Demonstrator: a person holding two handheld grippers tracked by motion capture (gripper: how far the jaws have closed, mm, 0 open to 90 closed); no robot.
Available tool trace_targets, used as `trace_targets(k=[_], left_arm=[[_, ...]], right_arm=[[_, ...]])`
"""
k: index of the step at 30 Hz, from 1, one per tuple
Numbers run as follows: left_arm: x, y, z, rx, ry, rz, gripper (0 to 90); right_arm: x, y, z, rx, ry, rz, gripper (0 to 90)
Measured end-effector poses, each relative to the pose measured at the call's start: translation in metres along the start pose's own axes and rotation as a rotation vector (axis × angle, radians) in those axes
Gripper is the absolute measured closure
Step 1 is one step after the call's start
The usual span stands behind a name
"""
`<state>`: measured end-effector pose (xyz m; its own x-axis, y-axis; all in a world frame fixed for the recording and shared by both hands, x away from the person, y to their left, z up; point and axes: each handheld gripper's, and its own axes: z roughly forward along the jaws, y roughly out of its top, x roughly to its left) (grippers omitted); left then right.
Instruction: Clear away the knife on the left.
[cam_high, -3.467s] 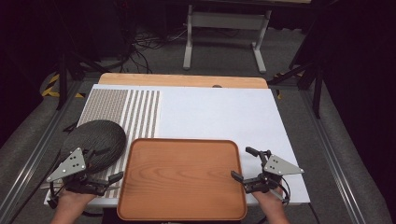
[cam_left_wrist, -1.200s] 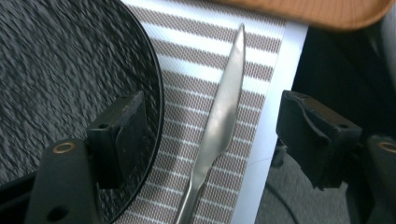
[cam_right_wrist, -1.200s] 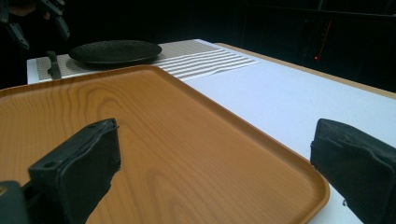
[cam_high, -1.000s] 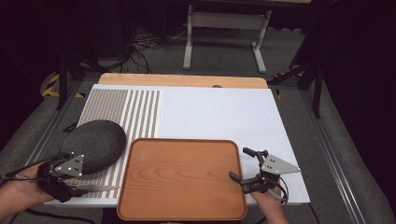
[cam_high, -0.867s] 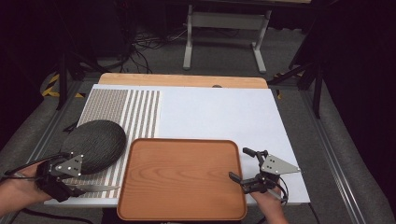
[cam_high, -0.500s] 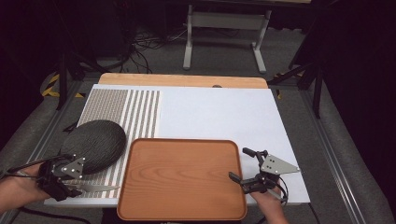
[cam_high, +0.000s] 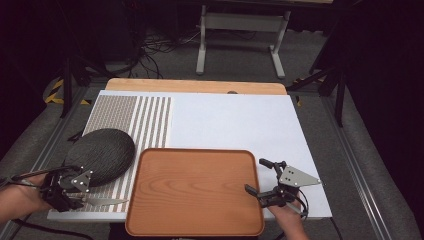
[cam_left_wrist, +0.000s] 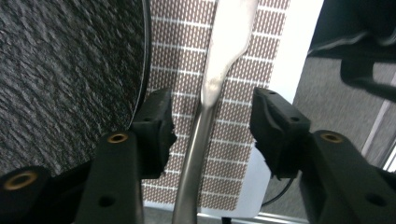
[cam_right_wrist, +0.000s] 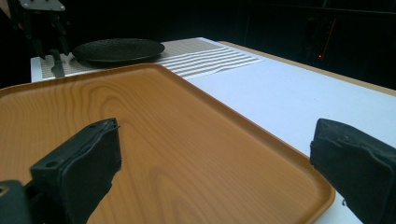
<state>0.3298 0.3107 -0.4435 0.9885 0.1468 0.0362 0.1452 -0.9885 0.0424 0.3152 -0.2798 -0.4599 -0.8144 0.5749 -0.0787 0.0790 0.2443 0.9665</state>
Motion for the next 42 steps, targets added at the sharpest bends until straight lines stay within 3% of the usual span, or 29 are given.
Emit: trace_targets(k=[10,17,21,34,38,40,42], left_arm=[[0.001,0.003,0.004,0.076,0.015,0.091,63.5],[-0.002,0.005,0.011,0.115,0.041,0.163,76.9],[-0.003,0.006,0.012,0.122,0.05,0.19,78.9],[-0.005,0.003,0.011,0.103,0.068,0.191,80.1],[-0.005,0.001,0.011,0.076,0.067,0.168,80.1],[-0.005,0.001,0.008,0.1,0.074,0.164,80.2],[-0.004,0.0,0.007,0.077,0.066,0.155,80.2]], right_arm=[[0.0,0.0,0.0,-0.002,0.0,0.004,2.6],[0.0,0.0,0.0,-0.008,0.003,0.008,2.6],[0.0,0.0,-0.001,-0.006,0.002,0.007,2.6],[0.0,0.0,-0.001,-0.01,0.004,0.007,2.6],[0.0,0.0,-0.001,-0.011,0.004,0.007,2.6],[-0.001,0.0,-0.001,-0.011,0.003,0.008,2.6],[-0.001,0.0,0.0,-0.011,0.003,0.008,2.6]])
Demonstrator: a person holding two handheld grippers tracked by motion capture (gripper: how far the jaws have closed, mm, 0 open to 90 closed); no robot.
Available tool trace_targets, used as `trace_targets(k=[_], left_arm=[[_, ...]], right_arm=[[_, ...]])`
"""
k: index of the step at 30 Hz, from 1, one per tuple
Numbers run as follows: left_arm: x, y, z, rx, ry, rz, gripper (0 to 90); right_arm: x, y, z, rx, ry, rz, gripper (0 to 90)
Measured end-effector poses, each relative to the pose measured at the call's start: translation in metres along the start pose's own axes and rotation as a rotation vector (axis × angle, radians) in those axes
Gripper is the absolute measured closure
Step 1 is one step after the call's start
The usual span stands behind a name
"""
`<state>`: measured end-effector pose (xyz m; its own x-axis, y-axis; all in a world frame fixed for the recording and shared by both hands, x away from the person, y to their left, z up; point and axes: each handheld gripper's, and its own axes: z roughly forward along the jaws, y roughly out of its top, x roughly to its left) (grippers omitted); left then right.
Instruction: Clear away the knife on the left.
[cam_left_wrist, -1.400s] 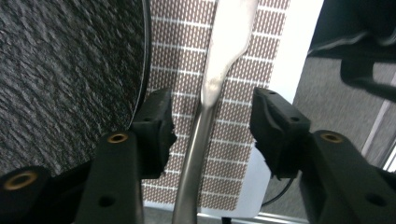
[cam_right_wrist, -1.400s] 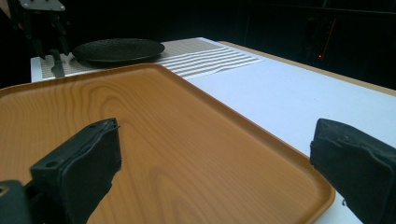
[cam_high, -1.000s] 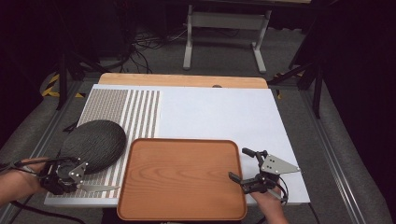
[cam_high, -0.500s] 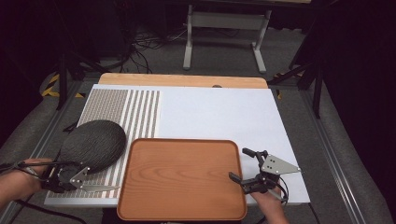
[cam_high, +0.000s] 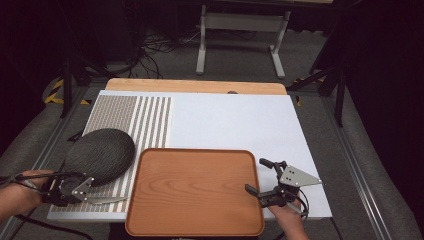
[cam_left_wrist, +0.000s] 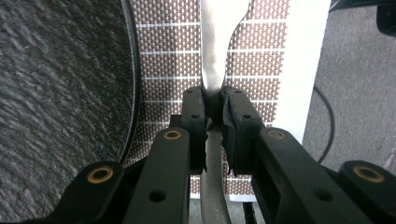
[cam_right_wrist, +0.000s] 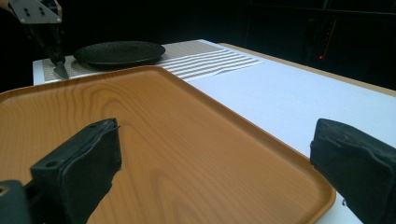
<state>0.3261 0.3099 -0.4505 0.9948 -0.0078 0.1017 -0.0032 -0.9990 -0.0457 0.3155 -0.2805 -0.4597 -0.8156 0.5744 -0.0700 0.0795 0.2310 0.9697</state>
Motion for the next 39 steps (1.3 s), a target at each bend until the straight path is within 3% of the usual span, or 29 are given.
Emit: trace_targets(k=[10,15,19,22,25,34,39], left_arm=[[-0.001,-0.002,-0.02,-0.054,0.028,-0.05,80.2],[-0.002,-0.005,-0.035,-0.148,0.049,-0.085,80.2],[-0.003,-0.003,-0.046,-0.183,0.066,-0.117,80.2],[-0.001,0.0,-0.054,-0.229,0.028,-0.192,80.1],[-0.001,0.003,-0.06,-0.282,0.03,-0.213,80.1],[0.001,0.011,-0.069,-0.337,0.031,-0.275,80.1],[0.001,0.019,-0.073,-0.379,0.002,-0.326,80.2]], right_arm=[[0.0,0.0,-0.001,-0.001,-0.003,-0.001,2.6],[0.0,0.001,-0.002,-0.002,-0.005,-0.001,2.6],[-0.001,0.001,-0.002,-0.005,-0.006,0.003,2.6],[-0.001,0.0,-0.002,-0.005,-0.008,0.004,2.6],[-0.002,0.0,-0.003,-0.008,-0.012,0.006,2.6],[-0.002,0.0,-0.004,-0.01,-0.012,0.009,2.6],[-0.002,0.001,-0.004,-0.011,-0.012,0.008,2.6]])
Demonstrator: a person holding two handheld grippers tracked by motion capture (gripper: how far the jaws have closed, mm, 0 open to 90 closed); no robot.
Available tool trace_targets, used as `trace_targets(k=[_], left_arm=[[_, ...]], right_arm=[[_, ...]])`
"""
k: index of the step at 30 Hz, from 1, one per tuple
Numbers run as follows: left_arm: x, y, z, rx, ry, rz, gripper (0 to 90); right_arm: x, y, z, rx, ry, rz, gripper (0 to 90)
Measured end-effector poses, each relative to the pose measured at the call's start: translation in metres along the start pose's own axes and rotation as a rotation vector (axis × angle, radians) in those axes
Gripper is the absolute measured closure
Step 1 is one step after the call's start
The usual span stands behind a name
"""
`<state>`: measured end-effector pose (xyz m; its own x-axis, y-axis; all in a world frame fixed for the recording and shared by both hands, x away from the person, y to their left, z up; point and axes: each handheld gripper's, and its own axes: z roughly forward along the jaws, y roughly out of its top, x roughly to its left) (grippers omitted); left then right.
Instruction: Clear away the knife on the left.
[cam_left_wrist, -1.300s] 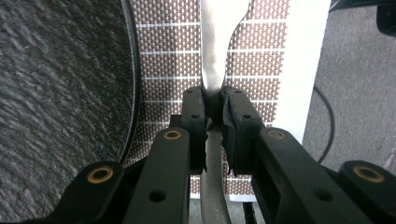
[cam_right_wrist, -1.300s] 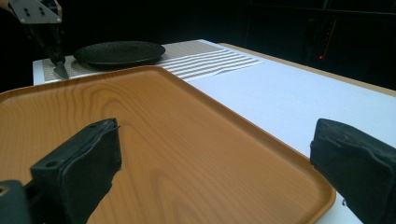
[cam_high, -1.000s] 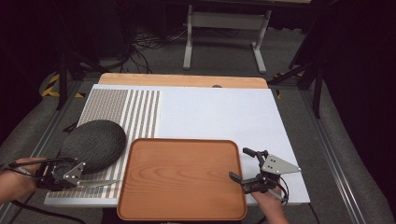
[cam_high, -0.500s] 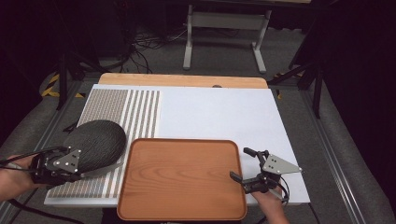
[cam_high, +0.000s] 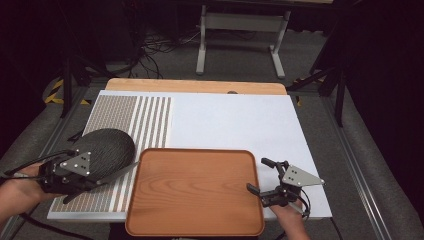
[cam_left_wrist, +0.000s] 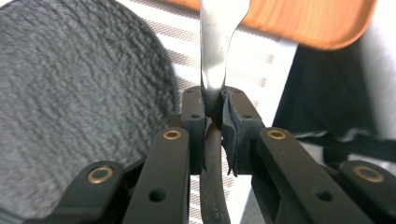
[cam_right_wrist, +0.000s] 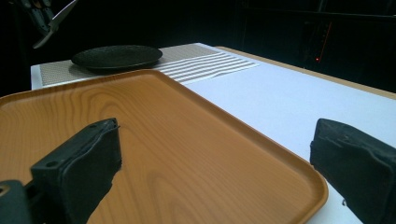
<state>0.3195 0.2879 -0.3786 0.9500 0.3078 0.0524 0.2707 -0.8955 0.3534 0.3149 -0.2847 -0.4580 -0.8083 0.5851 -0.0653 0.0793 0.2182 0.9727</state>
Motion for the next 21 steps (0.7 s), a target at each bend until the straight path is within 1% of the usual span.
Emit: trace_targets(k=[2,6,7,8,9,10,11,13,14,15,16,18,20,21], left_arm=[[-0.002,0.004,0.0,-0.014,-0.004,-0.013,80.2],[-0.005,0.013,0.001,-0.058,-0.004,-0.063,80.1],[-0.005,0.015,0.002,-0.077,0.007,-0.077,80.2],[-0.005,0.016,0.003,-0.09,0.007,-0.093,80.1],[-0.005,0.018,0.004,-0.104,0.0,-0.101,80.1],[-0.005,0.02,0.005,-0.127,0.001,-0.099,80.2],[-0.006,0.021,0.006,-0.15,-0.007,-0.12,80.1],[-0.007,0.025,0.007,-0.185,-0.007,-0.132,80.2],[-0.009,0.028,0.008,-0.209,-0.013,-0.152,80.2],[-0.009,0.029,0.008,-0.223,-0.01,-0.158,80.2],[-0.009,0.031,0.009,-0.237,-0.015,-0.176,80.2],[-0.009,0.033,0.01,-0.251,-0.018,-0.187,80.2],[-0.01,0.035,0.012,-0.273,-0.022,-0.218,80.2],[-0.01,0.036,0.013,-0.277,-0.02,-0.225,80.1]], right_arm=[[0.0,0.0,0.0,0.001,0.002,0.0,2.6],[0.0,0.0,0.001,0.002,0.002,-0.001,2.7],[0.0,0.0,0.001,0.002,0.002,-0.002,2.7],[0.0,0.0,0.001,0.001,0.002,-0.002,2.7],[0.0,0.0,0.0,0.001,0.002,-0.003,2.7],[0.0,0.0,0.0,0.001,0.002,-0.004,2.7],[0.0,0.0,0.0,0.002,0.002,-0.004,2.7],[0.0,0.0,0.0,0.003,0.003,-0.006,2.7],[0.0,0.0,0.0,0.002,0.003,-0.006,2.7],[0.0,0.0,-0.001,0.004,0.003,-0.007,2.7],[0.0,0.0,-0.001,0.003,0.003,-0.006,2.7],[-0.001,0.0,-0.001,0.001,0.002,-0.006,2.7],[0.0,0.0,-0.001,0.0,0.002,-0.006,2.7],[0.0,0.0,-0.001,0.0,0.002,-0.006,2.8]])
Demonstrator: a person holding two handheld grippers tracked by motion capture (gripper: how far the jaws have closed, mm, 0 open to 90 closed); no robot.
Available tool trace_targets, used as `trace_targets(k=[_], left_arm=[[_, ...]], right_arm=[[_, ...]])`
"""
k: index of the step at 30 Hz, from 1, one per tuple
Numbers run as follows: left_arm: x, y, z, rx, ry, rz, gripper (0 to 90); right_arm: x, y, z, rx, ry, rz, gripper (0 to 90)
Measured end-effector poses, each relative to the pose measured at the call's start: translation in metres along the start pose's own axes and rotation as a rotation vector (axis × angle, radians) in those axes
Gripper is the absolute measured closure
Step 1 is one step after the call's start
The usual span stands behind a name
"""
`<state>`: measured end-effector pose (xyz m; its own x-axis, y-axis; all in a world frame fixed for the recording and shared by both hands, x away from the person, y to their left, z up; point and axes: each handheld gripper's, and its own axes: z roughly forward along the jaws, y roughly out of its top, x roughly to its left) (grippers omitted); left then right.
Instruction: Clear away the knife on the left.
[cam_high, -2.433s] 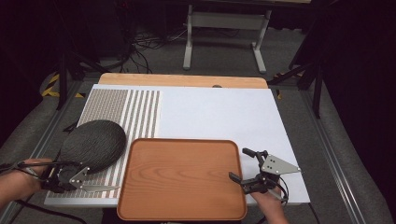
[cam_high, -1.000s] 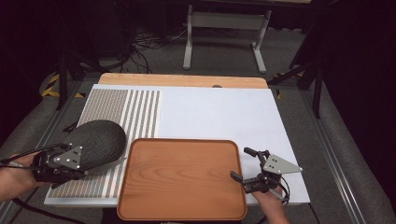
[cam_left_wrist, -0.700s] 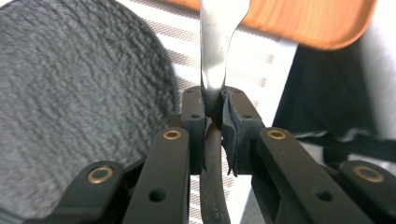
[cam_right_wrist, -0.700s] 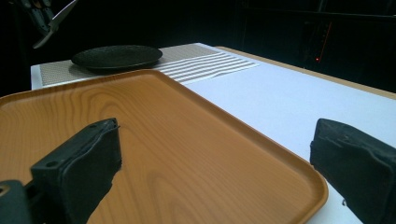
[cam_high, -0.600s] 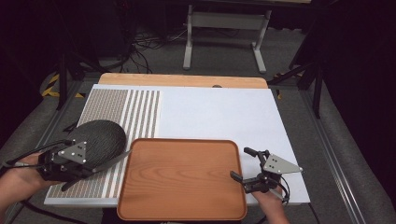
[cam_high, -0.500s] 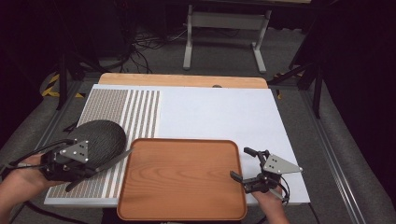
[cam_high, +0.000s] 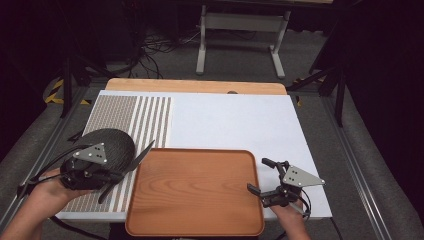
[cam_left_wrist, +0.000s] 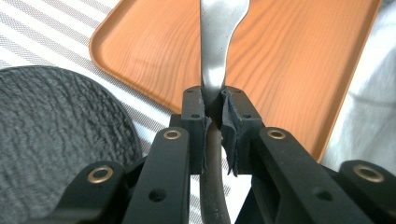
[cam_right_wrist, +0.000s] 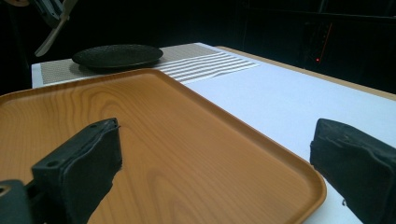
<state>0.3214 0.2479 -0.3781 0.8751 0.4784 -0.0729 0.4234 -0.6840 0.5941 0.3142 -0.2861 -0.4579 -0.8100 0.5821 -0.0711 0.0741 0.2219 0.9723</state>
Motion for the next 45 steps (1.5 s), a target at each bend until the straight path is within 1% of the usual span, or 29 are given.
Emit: trace_targets(k=[2,4,5,8,9,10,11,12,14,15,16,20,21,23,24,26,27,29,33,34,35,36,37,39,41,45], left_arm=[[-0.002,0.001,0.004,-0.003,-0.008,-0.014,80.2],[-0.004,0.002,0.008,-0.011,-0.014,-0.044,80.1],[-0.004,0.002,0.008,-0.011,-0.014,-0.044,80.2],[-0.007,0.003,0.016,-0.021,-0.033,-0.079,80.1],[-0.007,0.003,0.016,-0.021,-0.033,-0.079,80.1],[-0.009,0.003,0.018,-0.029,-0.04,-0.098,80.1],[-0.009,0.004,0.019,-0.03,-0.043,-0.1,80.1],[-0.011,0.004,0.023,-0.045,-0.058,-0.113,80.1],[-0.012,0.005,0.025,-0.051,-0.061,-0.118,80.1],[-0.013,0.005,0.03,-0.053,-0.069,-0.122,80.1],[-0.013,0.005,0.03,-0.053,-0.069,-0.122,80.1],[-0.015,0.008,0.037,-0.043,-0.074,-0.138,80.1],[-0.015,0.009,0.038,-0.042,-0.07,-0.132,80.1],[-0.016,0.01,0.041,-0.037,-0.078,-0.136,80.1],[-0.017,0.011,0.044,-0.035,-0.074,-0.137,80.1],[-0.018,0.012,0.047,-0.031,-0.08,-0.146,80.1],[-0.019,0.013,0.049,-0.031,-0.076,-0.155,80.1],[-0.021,0.015,0.051,-0.019,-0.081,-0.167,80.1],[-0.024,0.016,0.056,-0.003,-0.08,-0.176,80.1],[-0.025,0.017,0.057,0.002,-0.086,-0.179,80.0],[-0.025,0.017,0.058,0.006,-0.081,-0.181,80.1],[-0.026,0.018,0.059,0.011,-0.088,-0.189,80.0],[-0.026,0.018,0.061,0.012,-0.089,-0.186,80.0],[-0.027,0.019,0.065,0.018,-0.104,-0.201,80.0],[-0.028,0.02,0.07,0.031,-0.109,-0.211,80.0],[-0.029,0.021,0.079,0.058,-0.124,-0.206,80.0]], right_arm=[[0.0,0.0,0.0,0.001,0.0,0.001,2.8],[0.0,0.0,0.0,0.001,0.0,0.0,2.8],[0.0,0.0,0.0,0.001,0.0,0.0,2.8],[0.0,0.0,0.0,0.001,0.0,0.0,2.8],[0.0,0.0,0.0,0.001,0.0,0.0,2.8],[0.0,0.0,0.0,0.002,0.0,0.0,2.8],[0.0,0.0,0.0,0.002,0.001,0.0,2.8],[0.0,0.0,0.0,0.002,0.001,-0.001,2.8],[0.0,-0.001,0.0,0.003,0.001,-0.002,2.8],[0.0,-0.001,0.0,0.004,0.001,-0.001,2.8],[0.0,-0.001,0.0,0.004,0.001,-0.001,2.8],[0.0,-0.001,0.0,0.004,0.001,-0.001,2.8],[0.0,-0.001,0.0,0.003,0.003,0.0,2.8],[0.0,-0.001,0.0,0.003,0.003,0.001,2.8],[0.0,-0.001,0.0,0.004,0.003,0.0,2.8],[0.0,-0.001,0.0,0.002,0.004,0.001,2.8],[0.0,-0.001,0.0,0.003,0.005,0.001,2.8],[0.0,-0.001,0.0,0.003,0.005,0.001,2.8],[0.0,-0.001,0.001,0.005,0.006,0.001,2.8],[0.0,-0.001,0.001,0.005,0.006,0.002,2.8],[0.0,-0.001,0.001,0.006,0.006,0.002,2.8],[0.0,-0.001,0.001,0.007,0.007,0.001,2.8],[0.0,-0.001,0.001,0.006,0.008,0.001,2.7],[0.0,-0.001,0.001,0.005,0.007,0.002,2.8],[0.0,-0.002,0.001,0.005,0.007,0.003,2.8],[0.0,-0.002,0.002,0.006,0.01,0.003,2.8]])
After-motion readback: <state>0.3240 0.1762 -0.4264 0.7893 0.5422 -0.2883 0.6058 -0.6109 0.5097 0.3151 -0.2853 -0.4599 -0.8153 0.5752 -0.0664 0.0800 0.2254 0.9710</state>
